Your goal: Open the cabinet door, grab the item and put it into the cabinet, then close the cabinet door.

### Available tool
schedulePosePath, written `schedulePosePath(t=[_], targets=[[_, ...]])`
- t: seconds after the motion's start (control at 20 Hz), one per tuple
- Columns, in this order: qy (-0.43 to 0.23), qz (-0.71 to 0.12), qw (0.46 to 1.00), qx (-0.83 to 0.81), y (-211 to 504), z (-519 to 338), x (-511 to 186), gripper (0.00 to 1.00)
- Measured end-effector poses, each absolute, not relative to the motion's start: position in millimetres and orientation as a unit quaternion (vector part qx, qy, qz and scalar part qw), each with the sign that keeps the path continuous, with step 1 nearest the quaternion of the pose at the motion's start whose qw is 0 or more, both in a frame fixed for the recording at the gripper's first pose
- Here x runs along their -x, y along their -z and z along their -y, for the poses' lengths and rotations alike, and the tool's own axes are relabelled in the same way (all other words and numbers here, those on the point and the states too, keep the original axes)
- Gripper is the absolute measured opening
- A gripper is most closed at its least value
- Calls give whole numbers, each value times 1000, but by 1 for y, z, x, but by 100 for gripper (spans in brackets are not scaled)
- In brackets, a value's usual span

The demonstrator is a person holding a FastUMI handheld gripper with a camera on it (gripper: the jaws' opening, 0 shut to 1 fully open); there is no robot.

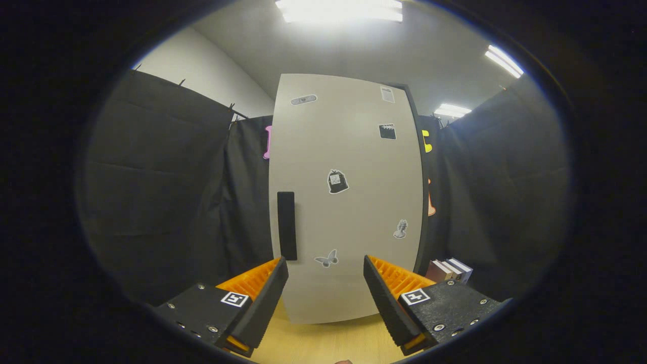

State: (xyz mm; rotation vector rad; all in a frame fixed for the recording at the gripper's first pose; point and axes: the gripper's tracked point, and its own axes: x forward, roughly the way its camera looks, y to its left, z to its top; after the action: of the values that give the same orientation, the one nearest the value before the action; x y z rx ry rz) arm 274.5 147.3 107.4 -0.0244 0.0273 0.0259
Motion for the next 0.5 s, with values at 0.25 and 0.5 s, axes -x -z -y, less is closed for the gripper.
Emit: schedulePosePath(t=[0.25, 0.5], targets=[[-9, -15, 1000, -7, -91, -135, -236, 93], [2, -27, 1000, -11, -69, -120, -203, 93]])
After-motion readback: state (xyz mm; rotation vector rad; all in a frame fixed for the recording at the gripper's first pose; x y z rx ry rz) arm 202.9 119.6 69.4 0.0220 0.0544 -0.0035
